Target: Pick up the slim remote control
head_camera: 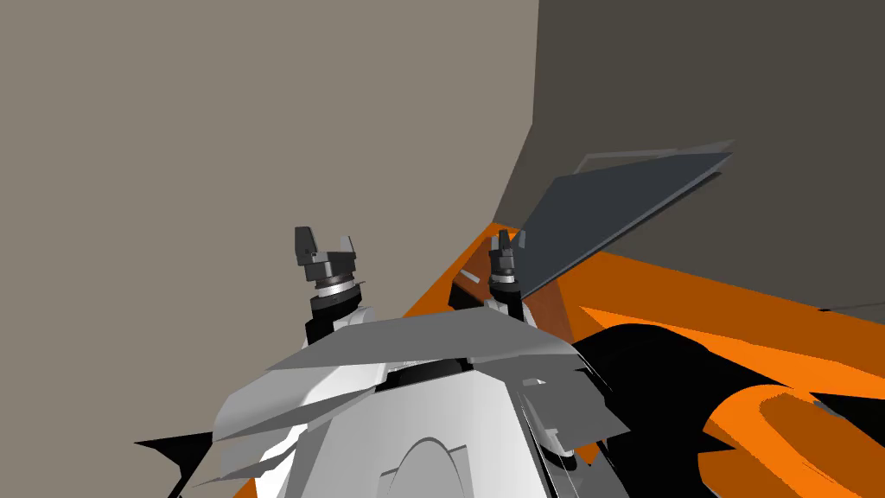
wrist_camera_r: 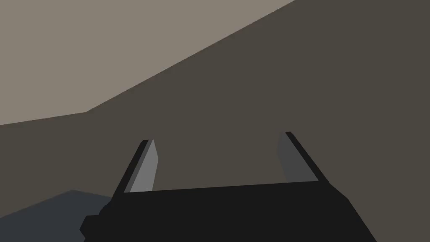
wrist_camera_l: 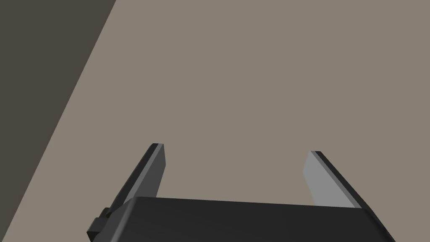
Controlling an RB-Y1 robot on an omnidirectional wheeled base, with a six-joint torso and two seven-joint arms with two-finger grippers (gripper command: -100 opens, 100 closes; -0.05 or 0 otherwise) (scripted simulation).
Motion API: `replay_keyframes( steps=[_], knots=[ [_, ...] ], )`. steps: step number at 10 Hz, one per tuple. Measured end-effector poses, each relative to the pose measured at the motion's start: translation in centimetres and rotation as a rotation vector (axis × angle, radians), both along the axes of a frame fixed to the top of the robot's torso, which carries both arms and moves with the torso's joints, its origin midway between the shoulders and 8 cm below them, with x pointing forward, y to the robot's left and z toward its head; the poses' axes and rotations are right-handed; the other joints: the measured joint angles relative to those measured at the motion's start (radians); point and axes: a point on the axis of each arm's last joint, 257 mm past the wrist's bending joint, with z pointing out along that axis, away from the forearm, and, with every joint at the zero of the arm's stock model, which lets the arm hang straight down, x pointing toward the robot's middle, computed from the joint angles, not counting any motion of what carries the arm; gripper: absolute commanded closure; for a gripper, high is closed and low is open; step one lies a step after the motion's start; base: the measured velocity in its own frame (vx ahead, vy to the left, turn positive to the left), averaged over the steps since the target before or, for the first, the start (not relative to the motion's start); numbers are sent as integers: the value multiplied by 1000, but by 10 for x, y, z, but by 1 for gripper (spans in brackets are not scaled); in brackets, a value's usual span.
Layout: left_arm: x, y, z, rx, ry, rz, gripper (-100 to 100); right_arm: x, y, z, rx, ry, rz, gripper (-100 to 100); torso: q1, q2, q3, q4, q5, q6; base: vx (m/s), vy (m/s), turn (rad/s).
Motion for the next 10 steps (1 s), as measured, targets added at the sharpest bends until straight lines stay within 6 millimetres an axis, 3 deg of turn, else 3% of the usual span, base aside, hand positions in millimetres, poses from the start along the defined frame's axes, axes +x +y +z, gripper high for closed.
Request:
replay_keyframes(
  steps=[4, 10],
  knots=[
    [0, 0, 0, 0, 0, 0, 0, 19, 15, -39, -97, 90, 47, -100, -1, 2, 1, 0, 0, 0, -30, -7, 189],
    [0, 0, 0, 0, 0, 0, 0, 31, 25, -126, -249, 264, 105, -100, -2, 0, 0, 0, 0, 0, -9, -25, 165]
  ],
)
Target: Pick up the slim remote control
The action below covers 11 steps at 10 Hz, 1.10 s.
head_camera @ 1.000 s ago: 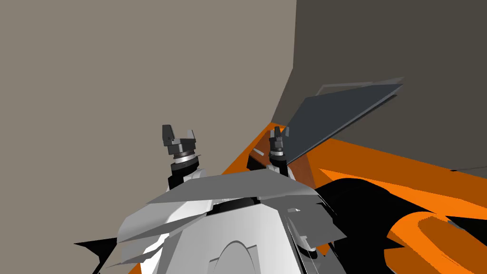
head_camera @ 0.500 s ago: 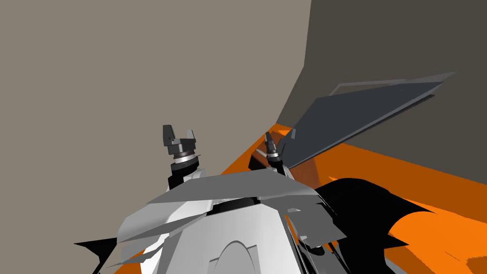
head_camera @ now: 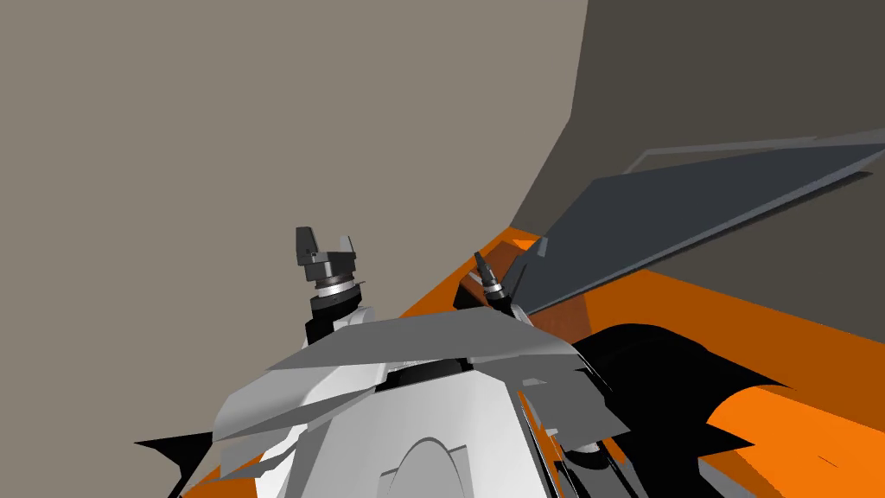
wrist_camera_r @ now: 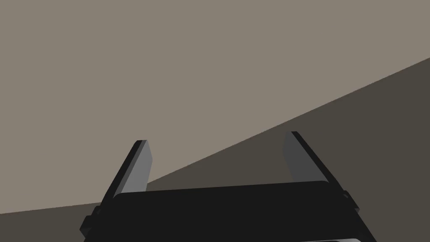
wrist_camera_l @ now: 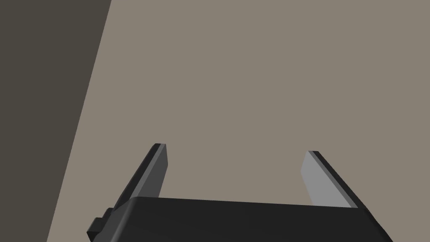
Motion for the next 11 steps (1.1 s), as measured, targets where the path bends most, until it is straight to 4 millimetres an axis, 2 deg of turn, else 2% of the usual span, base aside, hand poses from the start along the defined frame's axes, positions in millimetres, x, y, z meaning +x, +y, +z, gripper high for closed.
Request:
replay_keyframes(
  steps=[5, 9, 11],
  knots=[
    [0, 0, 0, 0, 0, 0, 0, -1, -8, -78, -149, 168, 43, -100, 0, -1, -1, 0, 0, 0, 2, -19, 151],
    [0, 0, 0, 0, 0, 0, 0, -17, -19, -141, -254, 304, 71, -100, 1, -1, -1, 0, 0, 0, 8, -10, 182],
    [0, 0, 0, 0, 0, 0, 0, -21, -27, -161, -278, 349, 74, -100, 1, -1, -1, 0, 0, 1, 7, 0, 129]
  ],
)
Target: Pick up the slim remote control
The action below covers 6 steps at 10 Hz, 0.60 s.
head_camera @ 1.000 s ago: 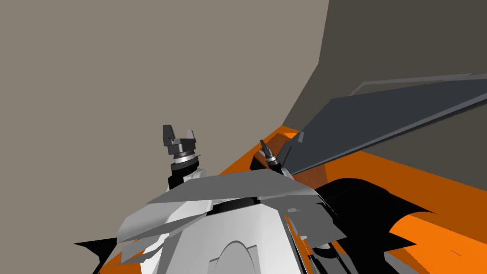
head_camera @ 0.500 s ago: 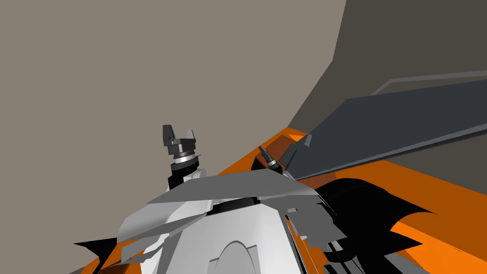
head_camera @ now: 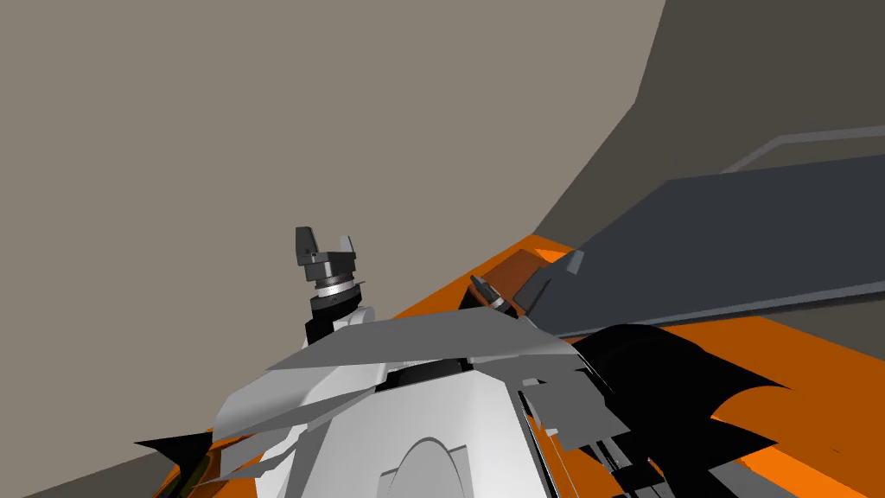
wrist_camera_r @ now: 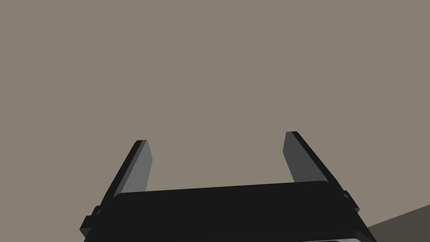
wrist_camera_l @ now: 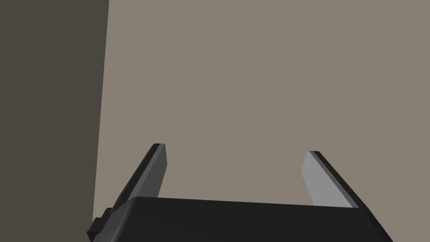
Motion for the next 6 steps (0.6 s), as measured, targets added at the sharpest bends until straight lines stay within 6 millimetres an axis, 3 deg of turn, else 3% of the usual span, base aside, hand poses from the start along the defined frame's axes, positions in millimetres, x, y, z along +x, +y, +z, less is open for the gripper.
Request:
replay_keyframes(
  steps=[6],
  knots=[
    [0, 0, 0, 0, 0, 0, 0, -36, -32, -92, -146, 210, 34, -100, 0, -1, -1, 0, 0, 0, 21, -3, 178]
  ],
)
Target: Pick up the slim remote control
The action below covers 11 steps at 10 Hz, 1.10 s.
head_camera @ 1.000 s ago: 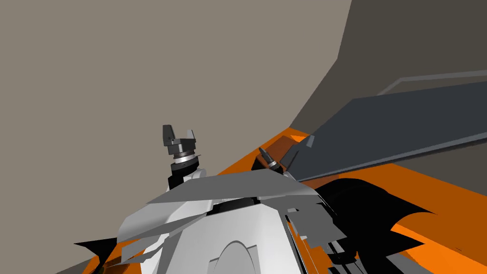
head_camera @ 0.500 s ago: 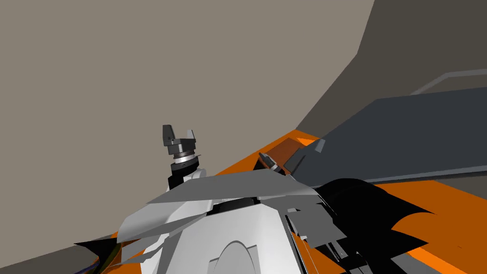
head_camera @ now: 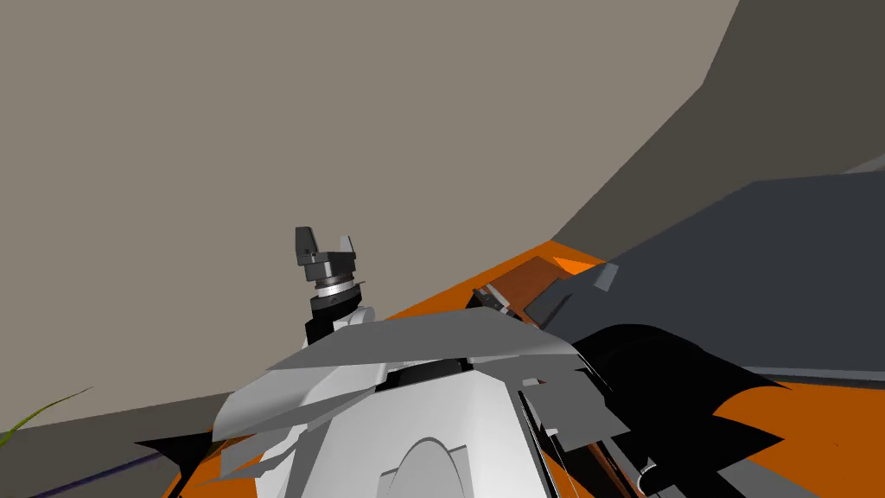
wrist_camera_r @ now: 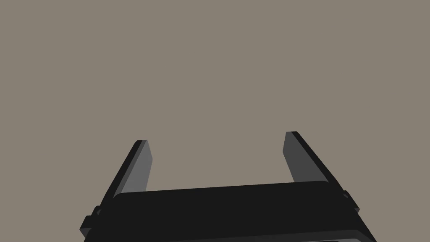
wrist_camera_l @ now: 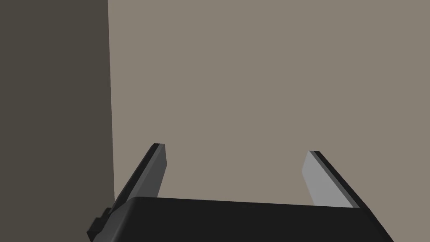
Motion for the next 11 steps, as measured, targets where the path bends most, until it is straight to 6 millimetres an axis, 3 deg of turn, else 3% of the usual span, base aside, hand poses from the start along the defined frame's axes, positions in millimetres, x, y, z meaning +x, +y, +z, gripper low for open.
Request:
replay_keyframes(
  steps=[4, 6, 8, 11],
  knots=[
    [0, 0, 0, 0, 0, 0, 0, -34, -25, -48, -91, 137, 26, -100, 0, 0, 0, 0, 0, 0, 24, -1, 123],
    [0, 0, 0, 0, 0, 0, 0, -46, -35, -67, -120, 186, 30, -100, 1, 0, 0, 0, 0, -1, 27, -1, 193],
    [0, 0, 0, 0, 0, 0, 0, -74, -50, -86, -161, 255, 39, -100, 0, -1, -1, 0, 0, 0, 43, -4, 168],
    [0, 0, 0, 0, 0, 0, 0, -97, -69, -111, -206, 336, 43, -100, 0, 0, 0, 0, 0, -1, 26, -8, 124]
  ],
)
